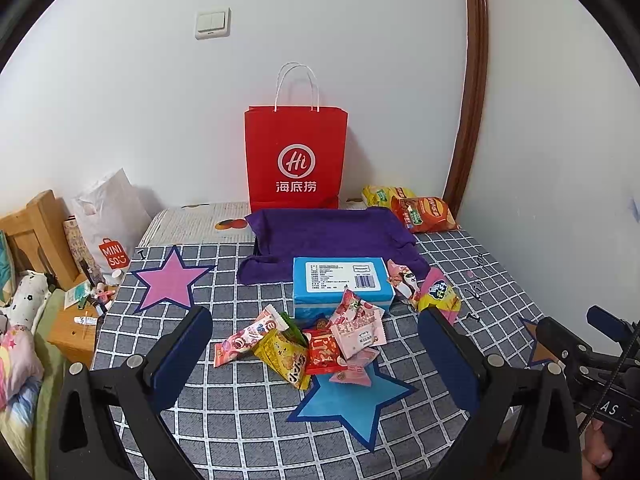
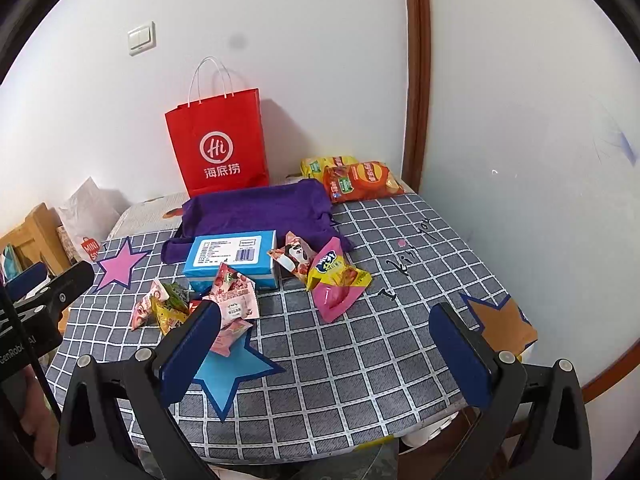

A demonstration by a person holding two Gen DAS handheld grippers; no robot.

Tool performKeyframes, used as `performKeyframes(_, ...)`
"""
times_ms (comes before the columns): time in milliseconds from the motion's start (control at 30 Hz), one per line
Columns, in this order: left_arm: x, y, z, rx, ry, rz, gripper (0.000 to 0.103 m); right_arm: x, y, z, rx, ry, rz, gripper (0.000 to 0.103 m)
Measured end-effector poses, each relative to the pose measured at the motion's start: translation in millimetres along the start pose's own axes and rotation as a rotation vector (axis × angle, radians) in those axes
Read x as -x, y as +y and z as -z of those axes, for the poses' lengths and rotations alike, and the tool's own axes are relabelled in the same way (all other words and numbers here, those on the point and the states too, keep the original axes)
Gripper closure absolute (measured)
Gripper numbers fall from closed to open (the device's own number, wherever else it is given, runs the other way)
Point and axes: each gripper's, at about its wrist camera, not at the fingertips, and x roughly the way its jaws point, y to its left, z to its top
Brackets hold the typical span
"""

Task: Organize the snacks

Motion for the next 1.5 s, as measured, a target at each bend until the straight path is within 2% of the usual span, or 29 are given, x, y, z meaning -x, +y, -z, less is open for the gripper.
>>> performKeyframes(1500, 1.8, -3.7, 3.9, -0.009, -0.009, 0.002, 0.0, 5.4, 1.0, -1.2, -0.004, -0.02, 0.001, 0.001)
